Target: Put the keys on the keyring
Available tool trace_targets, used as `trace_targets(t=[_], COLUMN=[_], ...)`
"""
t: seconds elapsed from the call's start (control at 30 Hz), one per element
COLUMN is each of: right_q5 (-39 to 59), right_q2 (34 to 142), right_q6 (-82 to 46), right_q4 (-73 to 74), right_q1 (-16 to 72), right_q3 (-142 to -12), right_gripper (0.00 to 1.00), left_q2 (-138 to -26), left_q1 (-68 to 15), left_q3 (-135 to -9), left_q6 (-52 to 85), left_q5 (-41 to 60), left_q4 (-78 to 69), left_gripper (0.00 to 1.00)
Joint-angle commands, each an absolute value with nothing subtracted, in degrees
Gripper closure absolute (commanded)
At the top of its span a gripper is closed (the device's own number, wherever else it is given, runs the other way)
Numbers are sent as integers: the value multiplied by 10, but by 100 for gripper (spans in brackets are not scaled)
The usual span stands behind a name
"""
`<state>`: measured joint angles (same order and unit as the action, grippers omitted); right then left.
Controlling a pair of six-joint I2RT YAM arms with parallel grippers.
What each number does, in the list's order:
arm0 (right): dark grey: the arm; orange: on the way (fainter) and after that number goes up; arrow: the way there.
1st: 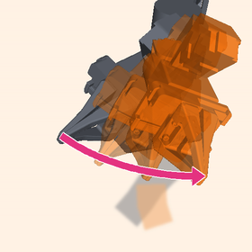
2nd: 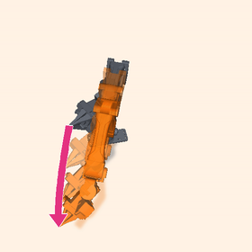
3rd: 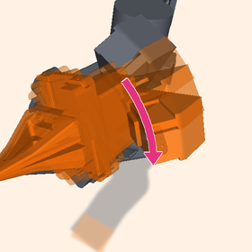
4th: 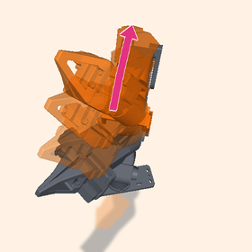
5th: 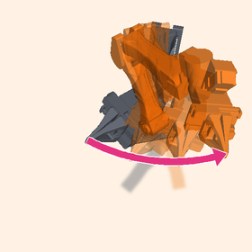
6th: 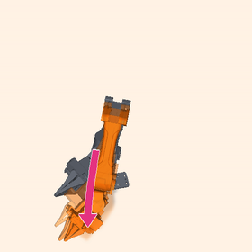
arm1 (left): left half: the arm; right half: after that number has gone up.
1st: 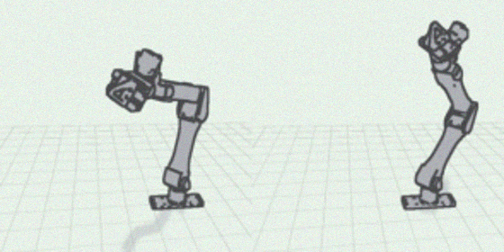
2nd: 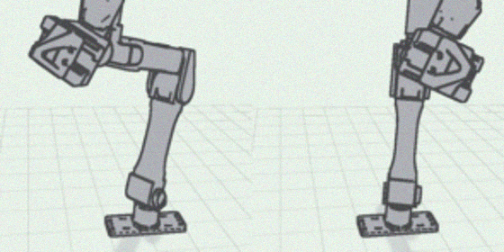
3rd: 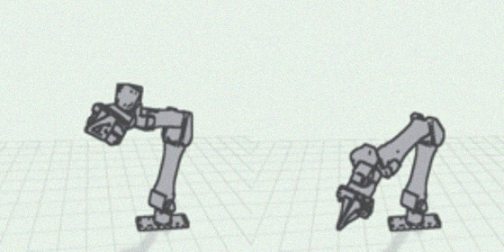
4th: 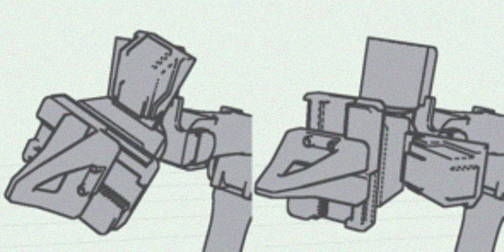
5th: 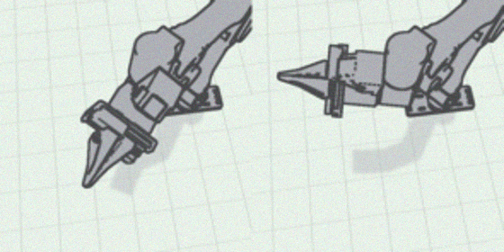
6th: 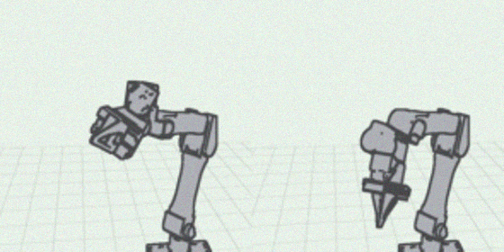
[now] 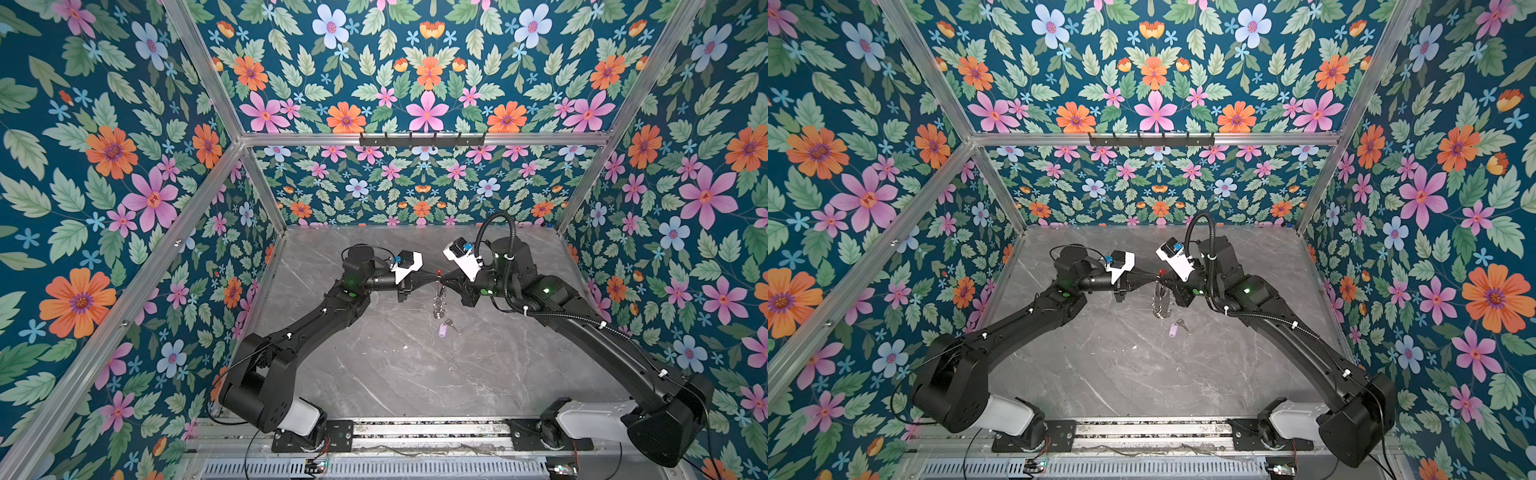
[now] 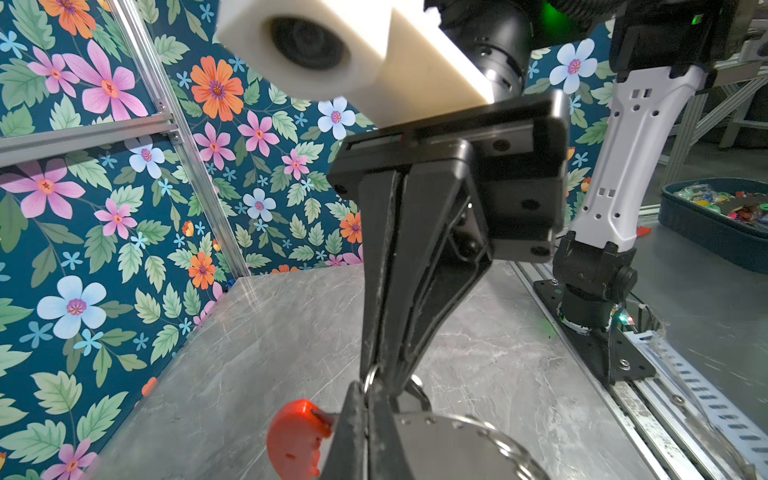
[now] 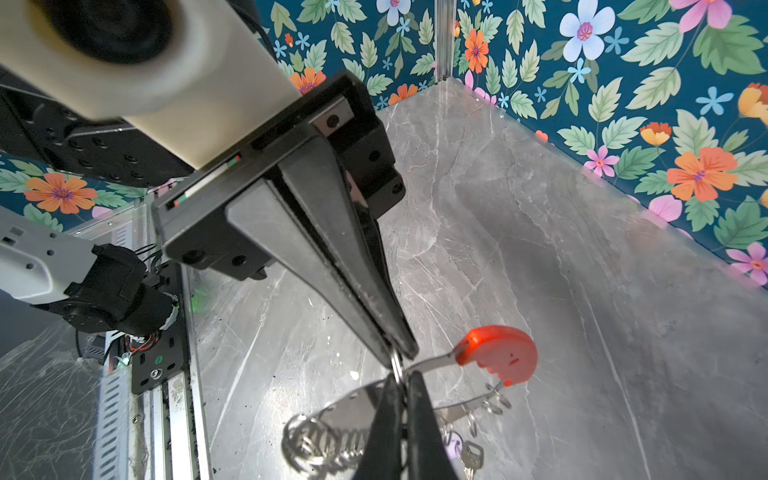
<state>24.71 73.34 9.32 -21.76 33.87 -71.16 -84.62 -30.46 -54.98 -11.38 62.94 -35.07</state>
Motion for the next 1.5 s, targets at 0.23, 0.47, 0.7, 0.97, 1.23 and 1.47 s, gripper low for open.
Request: trace_targets(t=[0.23,0.47,0.7,0.97,1.23,1.47], right_q5=[229,234,354,375,390,417], right_q2=[712,672,653,655,670,694], right_q6=[47,-48,-219,-271,-286,-302], right_q4=[-169,-119,39,104,137,153], right_q1=[341,316,253,249,249,249], right_q3=[-705,-671,-601,-572,-577,-592], right_gripper=[82,66,65,64,64,65], left_q2=[-851,-874,-951,-968,-963,-958], left_q1=[-307,-307,-302,-301,-301,-301], left_q3=[-547,-513,-490,-520,-517,-517], left_q6=[-88,87,369,435,441,447], left_q5=[638,594,581,567,562,559], left_q4=[-394,-586,-959,-958,-958,-958], left_gripper=[100,100,100,100,100,100])
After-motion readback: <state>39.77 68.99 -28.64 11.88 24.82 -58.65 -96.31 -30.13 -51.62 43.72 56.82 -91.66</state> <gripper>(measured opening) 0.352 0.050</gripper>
